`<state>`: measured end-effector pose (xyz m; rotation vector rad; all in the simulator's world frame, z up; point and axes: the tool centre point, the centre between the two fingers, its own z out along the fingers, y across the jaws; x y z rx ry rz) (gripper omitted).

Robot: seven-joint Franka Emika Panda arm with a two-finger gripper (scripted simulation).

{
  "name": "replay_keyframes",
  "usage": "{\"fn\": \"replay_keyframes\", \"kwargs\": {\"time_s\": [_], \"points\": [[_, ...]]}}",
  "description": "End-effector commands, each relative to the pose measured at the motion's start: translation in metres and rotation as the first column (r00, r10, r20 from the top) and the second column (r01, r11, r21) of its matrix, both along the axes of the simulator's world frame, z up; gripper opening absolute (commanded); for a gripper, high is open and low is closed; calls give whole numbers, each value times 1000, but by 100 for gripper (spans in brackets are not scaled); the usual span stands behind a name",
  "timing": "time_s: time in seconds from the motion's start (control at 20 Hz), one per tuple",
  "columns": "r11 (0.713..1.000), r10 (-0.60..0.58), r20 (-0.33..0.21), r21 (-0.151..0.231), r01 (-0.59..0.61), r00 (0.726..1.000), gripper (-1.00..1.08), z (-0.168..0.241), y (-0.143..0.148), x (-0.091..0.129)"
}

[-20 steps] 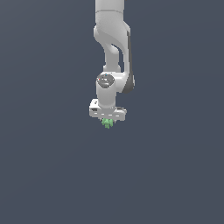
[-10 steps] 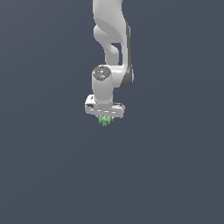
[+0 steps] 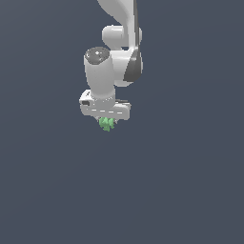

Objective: Pick up the object and move it to a goal position.

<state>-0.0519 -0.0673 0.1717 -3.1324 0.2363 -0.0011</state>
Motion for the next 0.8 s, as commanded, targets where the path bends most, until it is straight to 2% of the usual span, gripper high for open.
{"fn": "replay_keyframes", "kwargs": {"time_s": [0.0, 0.75], "points": [[1000, 0, 0, 0, 0, 1000, -100, 25, -8, 5], [1000, 0, 0, 0, 0, 1000, -100, 167, -55, 40]]}}
